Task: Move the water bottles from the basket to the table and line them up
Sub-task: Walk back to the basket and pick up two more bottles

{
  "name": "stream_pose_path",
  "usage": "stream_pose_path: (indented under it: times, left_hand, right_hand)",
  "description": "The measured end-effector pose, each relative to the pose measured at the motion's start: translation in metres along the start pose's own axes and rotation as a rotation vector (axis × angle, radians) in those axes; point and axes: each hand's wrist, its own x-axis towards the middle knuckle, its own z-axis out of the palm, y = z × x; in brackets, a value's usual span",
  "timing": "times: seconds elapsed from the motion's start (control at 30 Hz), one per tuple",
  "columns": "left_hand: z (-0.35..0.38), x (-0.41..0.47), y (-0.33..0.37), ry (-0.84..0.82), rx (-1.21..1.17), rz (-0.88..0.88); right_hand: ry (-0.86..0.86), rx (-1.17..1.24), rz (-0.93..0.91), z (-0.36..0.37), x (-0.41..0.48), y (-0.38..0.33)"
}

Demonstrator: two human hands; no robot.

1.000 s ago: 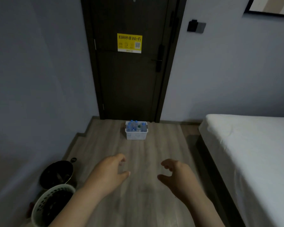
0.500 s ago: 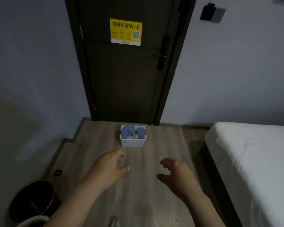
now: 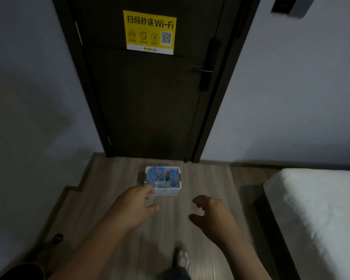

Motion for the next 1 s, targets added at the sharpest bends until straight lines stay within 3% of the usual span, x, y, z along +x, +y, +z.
stream_pose_path:
  times: [0.57,0.83,1.0]
  left_hand:
    - [0.020,0.260,0.002,0.027,0.030,-0.252]
    - [0.053,0.337,-0.061,0.034,0.021,-0.299]
    - [0.102,0.382,-0.126,-0.006,0.174,-0.304]
  right_hand:
    - [-0.167,-0.025,-0.087,-0.049,0.299,0.073]
    - [-0.214,-0.005,-0.099,-0.003,0.381,0.086]
    - [-0.203,0.005,-0.112,0.061,0.430,0.103]
